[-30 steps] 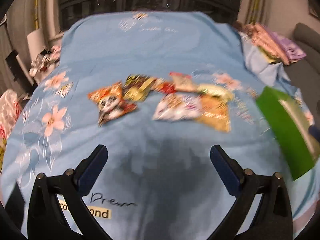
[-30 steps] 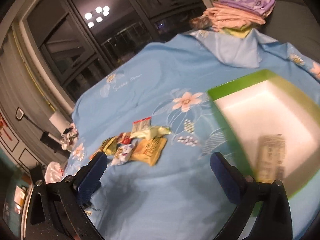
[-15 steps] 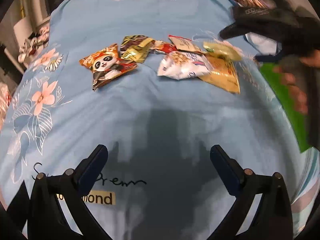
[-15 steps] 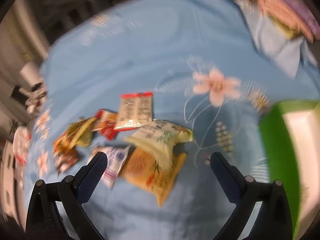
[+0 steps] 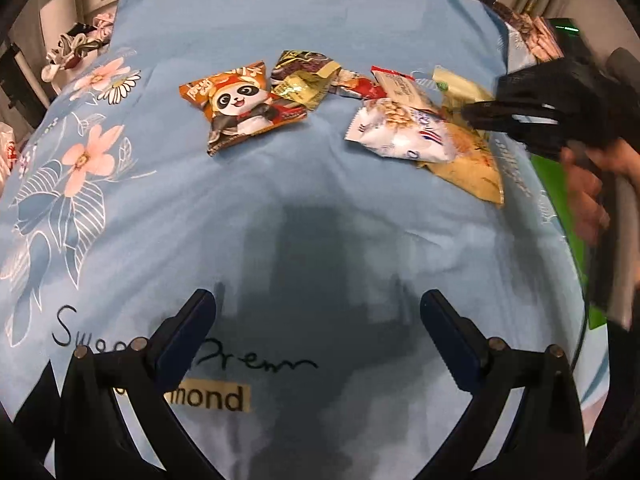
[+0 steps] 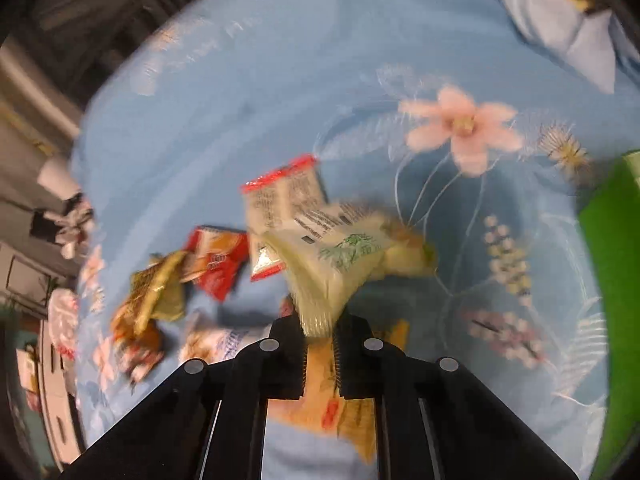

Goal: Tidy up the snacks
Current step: 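Move the right gripper over the pale green-and-white snack bag, then grasp the pale green-and-white bag with the right gripper and lift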

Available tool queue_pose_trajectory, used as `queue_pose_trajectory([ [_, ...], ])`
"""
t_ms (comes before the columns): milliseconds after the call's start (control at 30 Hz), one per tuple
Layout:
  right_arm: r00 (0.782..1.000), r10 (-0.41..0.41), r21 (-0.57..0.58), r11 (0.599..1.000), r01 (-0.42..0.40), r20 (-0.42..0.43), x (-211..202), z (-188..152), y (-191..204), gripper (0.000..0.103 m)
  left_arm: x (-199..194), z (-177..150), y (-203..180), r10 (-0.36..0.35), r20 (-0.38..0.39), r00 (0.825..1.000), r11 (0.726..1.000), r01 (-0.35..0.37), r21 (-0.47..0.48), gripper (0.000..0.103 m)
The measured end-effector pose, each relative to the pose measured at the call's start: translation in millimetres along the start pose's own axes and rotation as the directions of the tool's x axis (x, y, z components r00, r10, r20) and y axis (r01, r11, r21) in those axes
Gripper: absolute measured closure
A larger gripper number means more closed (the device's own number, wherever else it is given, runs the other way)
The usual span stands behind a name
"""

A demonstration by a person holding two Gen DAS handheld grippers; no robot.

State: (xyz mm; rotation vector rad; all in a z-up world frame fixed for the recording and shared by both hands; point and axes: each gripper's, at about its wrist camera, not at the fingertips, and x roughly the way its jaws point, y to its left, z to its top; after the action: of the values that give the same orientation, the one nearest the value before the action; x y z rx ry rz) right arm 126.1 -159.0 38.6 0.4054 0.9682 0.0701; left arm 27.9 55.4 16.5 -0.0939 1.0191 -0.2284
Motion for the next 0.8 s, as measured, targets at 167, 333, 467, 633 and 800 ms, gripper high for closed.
queue_pose_trajectory([
  [167,0.987,0.130,-0.144,0.983,-0.116,0.089,-73,-46,6,0.092,1,-4,3,0.017,-0.004,1.000,1.000,-0.017,-0.018,0.000],
  [333,0.984,0.145,-0.273,0.955,-0.113,0.099,-111,-73,15,0.089,8,-2,5,0.021,-0.022,1.000,0.999,-0.021,-0.031,0.000],
  [467,0.987,-0.123,-0.338,0.929,0.150,0.101,-93,-43,23,0.032,10,-7,-6,0.043,-0.017,0.999,0.999,-0.043,0.002,0.000],
  [633,0.989,-0.136,-0.226,0.963,0.144,0.050,-45,10,20,0.011,20,-9,-21,0.102,-0.024,0.994,0.991,-0.100,0.089,0.000],
  [800,0.985,-0.138,-0.121,0.985,0.125,-0.104,15,38,23,0.011,22,-11,-21,0.096,-0.022,0.995,0.989,-0.093,0.119,0.000],
])
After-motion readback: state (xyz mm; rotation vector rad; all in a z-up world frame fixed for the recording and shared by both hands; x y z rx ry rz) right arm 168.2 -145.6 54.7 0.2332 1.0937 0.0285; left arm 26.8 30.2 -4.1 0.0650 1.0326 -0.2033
